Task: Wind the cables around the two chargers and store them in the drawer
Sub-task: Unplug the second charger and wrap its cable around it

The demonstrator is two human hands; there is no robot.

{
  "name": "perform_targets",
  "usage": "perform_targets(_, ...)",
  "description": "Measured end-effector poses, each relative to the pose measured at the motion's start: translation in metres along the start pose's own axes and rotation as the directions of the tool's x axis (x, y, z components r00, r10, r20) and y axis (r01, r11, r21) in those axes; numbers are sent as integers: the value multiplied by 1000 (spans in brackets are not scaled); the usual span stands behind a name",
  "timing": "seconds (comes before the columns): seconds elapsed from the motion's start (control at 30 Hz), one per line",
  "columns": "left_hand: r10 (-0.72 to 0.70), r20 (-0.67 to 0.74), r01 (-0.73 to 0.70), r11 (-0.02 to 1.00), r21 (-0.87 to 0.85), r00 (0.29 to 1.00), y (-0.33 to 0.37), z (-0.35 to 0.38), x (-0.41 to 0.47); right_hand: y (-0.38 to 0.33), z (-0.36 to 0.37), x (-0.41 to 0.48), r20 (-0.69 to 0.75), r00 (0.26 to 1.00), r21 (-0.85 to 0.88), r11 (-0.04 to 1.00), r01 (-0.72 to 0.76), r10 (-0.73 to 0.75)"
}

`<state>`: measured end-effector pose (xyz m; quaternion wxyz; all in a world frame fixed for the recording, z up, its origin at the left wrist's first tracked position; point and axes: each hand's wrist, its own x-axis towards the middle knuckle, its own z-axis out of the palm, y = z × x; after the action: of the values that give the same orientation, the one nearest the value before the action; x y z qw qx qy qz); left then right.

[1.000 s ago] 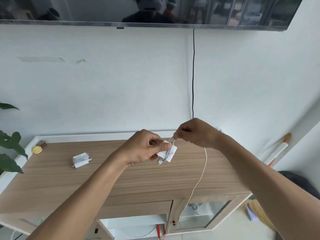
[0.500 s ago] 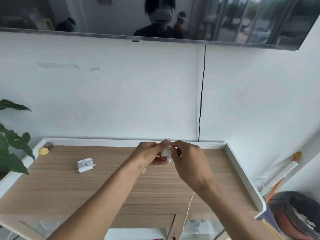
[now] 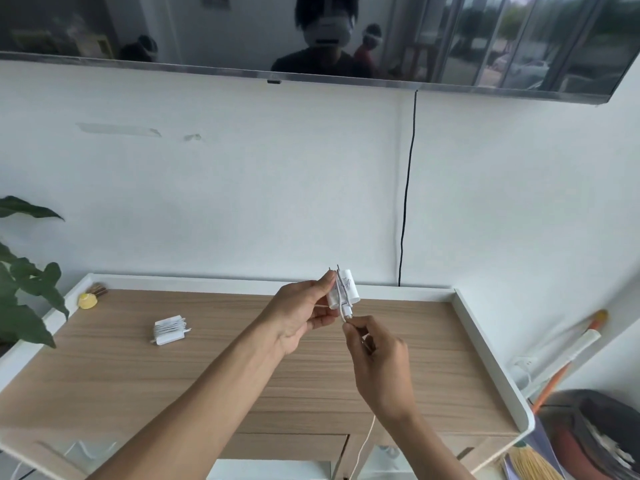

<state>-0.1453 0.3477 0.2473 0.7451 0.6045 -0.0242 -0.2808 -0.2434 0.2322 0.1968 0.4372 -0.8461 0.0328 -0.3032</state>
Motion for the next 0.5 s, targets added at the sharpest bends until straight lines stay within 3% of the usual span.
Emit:
perform_targets(0.2,86,119,-100,988,117,989,0,-1,-3,12,-10,15,66,998,46,999,-19,16)
perform_targets(0.37,165,239,-237,918,317,957,1,-11,-6,25,-29,34,243,970,-73,997,-12,29)
perform_targets(0.5,149,285,-261,874,410,947,-2,-20,-9,23,-43,57,362,922,-174,982,-77,136)
